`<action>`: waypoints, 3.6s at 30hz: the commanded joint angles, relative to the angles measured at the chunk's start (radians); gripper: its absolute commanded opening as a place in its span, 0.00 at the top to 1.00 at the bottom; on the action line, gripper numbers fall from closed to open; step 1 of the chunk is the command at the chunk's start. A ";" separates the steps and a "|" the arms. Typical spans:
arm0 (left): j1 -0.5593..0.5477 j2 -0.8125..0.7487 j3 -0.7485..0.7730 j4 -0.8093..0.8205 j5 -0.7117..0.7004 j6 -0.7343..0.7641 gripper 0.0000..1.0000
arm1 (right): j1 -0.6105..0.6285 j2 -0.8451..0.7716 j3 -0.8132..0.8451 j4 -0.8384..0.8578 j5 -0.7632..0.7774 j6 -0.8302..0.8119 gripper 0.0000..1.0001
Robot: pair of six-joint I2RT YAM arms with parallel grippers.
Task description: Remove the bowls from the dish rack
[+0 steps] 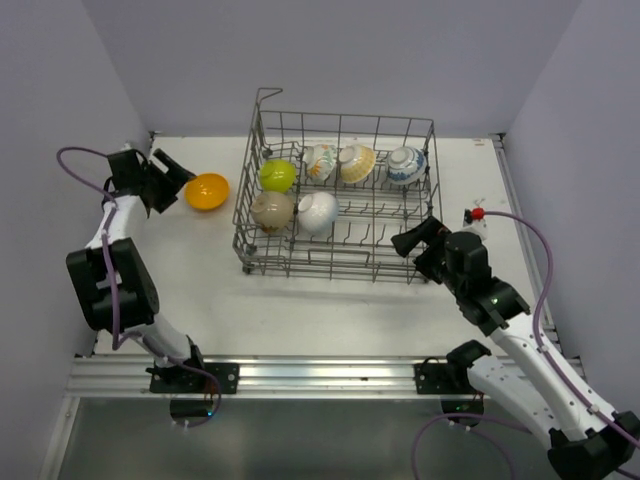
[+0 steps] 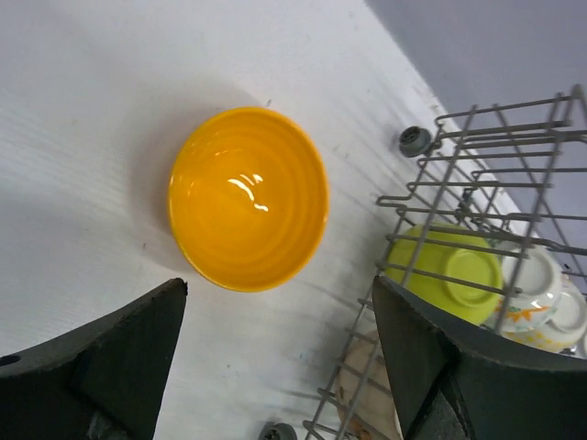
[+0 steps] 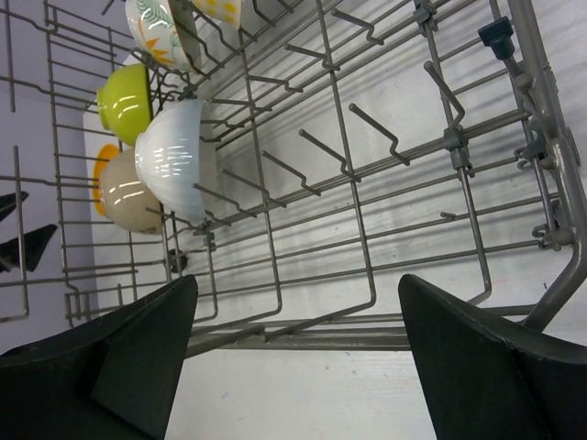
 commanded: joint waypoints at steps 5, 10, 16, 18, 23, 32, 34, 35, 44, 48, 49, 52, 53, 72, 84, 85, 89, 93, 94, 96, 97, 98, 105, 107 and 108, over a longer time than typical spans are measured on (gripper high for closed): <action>-0.095 -0.332 -0.062 0.076 -0.096 0.106 0.12 | -0.001 0.125 0.169 -0.002 0.006 -0.115 0.05; -0.244 -0.433 -0.125 0.147 -0.084 0.192 0.10 | -0.001 0.279 0.308 0.022 -0.023 -0.178 0.05; -0.398 -0.381 -0.135 0.138 -0.048 0.277 0.09 | -0.001 0.504 0.430 0.083 -0.118 -0.198 0.05; -0.427 -0.369 -0.148 0.139 -0.039 0.283 0.10 | -0.001 0.564 0.463 0.109 -0.155 -0.187 0.05; -0.467 -0.374 -0.178 0.175 0.010 0.283 0.10 | -0.001 0.735 0.476 0.209 -0.227 -0.153 0.06; -0.546 -0.407 -0.207 0.233 0.094 0.275 0.13 | 0.003 0.905 0.504 0.303 -0.355 -0.150 0.12; -0.553 -0.418 -0.213 0.234 0.090 0.277 0.13 | 0.003 0.906 0.485 0.358 -0.362 -0.136 0.12; -0.559 -0.418 -0.216 0.235 0.090 0.277 0.13 | 0.003 0.908 0.473 0.375 -0.370 -0.127 0.13; -0.585 -0.417 -0.221 0.239 0.107 0.280 0.12 | 0.026 0.997 0.486 0.429 -0.419 -0.102 0.18; -0.588 -0.420 -0.222 0.238 0.104 0.283 0.12 | 0.034 1.015 0.485 0.429 -0.416 -0.096 0.19; -0.589 -0.418 -0.222 0.236 0.102 0.281 0.12 | 0.034 1.012 0.482 0.430 -0.410 -0.095 0.19; -0.591 -0.420 -0.224 0.238 0.107 0.281 0.12 | 0.034 1.004 0.456 0.491 -0.414 -0.083 0.20; -0.591 -0.417 -0.224 0.238 0.107 0.281 0.12 | 0.034 1.000 0.439 0.511 -0.419 -0.070 0.22; -0.597 -0.406 -0.222 0.233 0.108 0.284 0.11 | 0.045 1.041 0.293 1.004 -0.566 0.161 0.51; -0.597 -0.406 -0.222 0.225 0.099 0.287 0.11 | 0.045 1.077 0.214 1.297 -0.615 0.312 0.77; -0.597 -0.406 -0.222 0.225 0.099 0.289 0.11 | 0.045 1.077 0.210 1.303 -0.615 0.316 0.78; -0.597 -0.406 -0.222 0.224 0.097 0.289 0.11 | 0.045 1.078 0.213 1.350 -0.629 0.341 0.84; -0.597 -0.406 -0.221 0.221 0.088 0.293 0.10 | 0.045 1.080 0.247 1.398 -0.648 0.381 0.87; -0.597 -0.406 -0.221 0.221 0.087 0.297 0.10 | 0.045 1.080 0.259 1.410 -0.649 0.401 0.87; -0.597 -0.406 -0.221 0.219 0.084 0.295 0.10 | 0.045 1.078 0.272 1.436 -0.648 0.419 0.87; -0.597 -0.406 -0.221 0.219 0.081 0.298 0.10 | 0.045 1.072 0.287 1.439 -0.651 0.425 0.88; -0.597 -0.406 -0.221 0.218 0.077 0.300 0.10 | 0.046 1.069 0.293 1.438 -0.651 0.428 0.88; -0.597 -0.403 -0.219 0.216 0.076 0.304 0.10 | 0.048 1.066 0.319 1.504 -0.657 0.465 0.96; -0.597 -0.400 -0.219 0.216 0.073 0.304 0.10 | 0.048 1.078 0.318 1.565 -0.664 0.497 1.00; -0.597 -0.400 -0.217 0.216 0.071 0.306 0.10 | 0.048 1.093 0.318 1.588 -0.669 0.510 1.00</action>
